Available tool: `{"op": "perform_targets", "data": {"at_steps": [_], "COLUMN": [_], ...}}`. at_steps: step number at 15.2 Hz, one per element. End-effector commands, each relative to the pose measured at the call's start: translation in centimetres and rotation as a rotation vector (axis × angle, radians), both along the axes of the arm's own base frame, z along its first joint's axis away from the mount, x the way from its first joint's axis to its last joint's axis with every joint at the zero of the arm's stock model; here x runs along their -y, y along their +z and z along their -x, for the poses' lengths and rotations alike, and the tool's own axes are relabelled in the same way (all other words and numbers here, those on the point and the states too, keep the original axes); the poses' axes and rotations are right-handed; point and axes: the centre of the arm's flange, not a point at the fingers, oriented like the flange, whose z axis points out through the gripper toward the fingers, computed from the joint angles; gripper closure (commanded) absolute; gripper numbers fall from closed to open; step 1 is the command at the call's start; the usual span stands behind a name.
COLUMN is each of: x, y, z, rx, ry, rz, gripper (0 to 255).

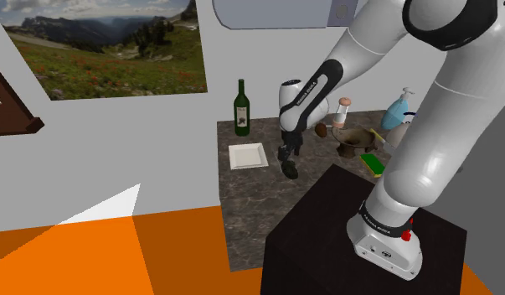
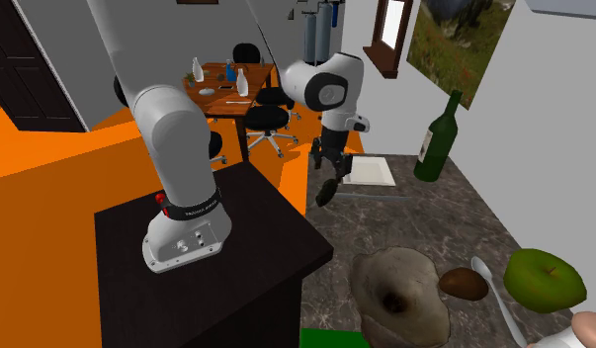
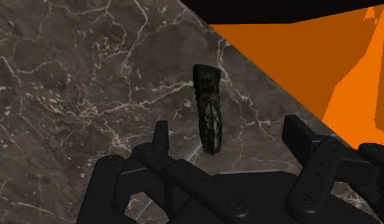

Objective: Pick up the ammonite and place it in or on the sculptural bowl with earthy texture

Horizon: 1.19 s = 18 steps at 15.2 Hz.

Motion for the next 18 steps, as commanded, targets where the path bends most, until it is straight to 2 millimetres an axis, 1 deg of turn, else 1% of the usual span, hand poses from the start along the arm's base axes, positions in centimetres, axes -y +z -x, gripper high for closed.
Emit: {"op": "perform_targets", "data": {"at_steps": [1,7,14,15,18], "x": [0.2,0.3,0.3,0.3,0.3], "y": [-1.3,-4.2,-4.2,-4.2,-4.2], "z": [0.0,0.4,0.4,0.4,0.4], "rx": [0.003,0.003,0.003,0.003,0.003], "ry": [0.004,0.004,0.004,0.004,0.004], "rz": [0.002,0.002,0.002,0.002,0.002], "gripper": [0,0,0,255,255]}}
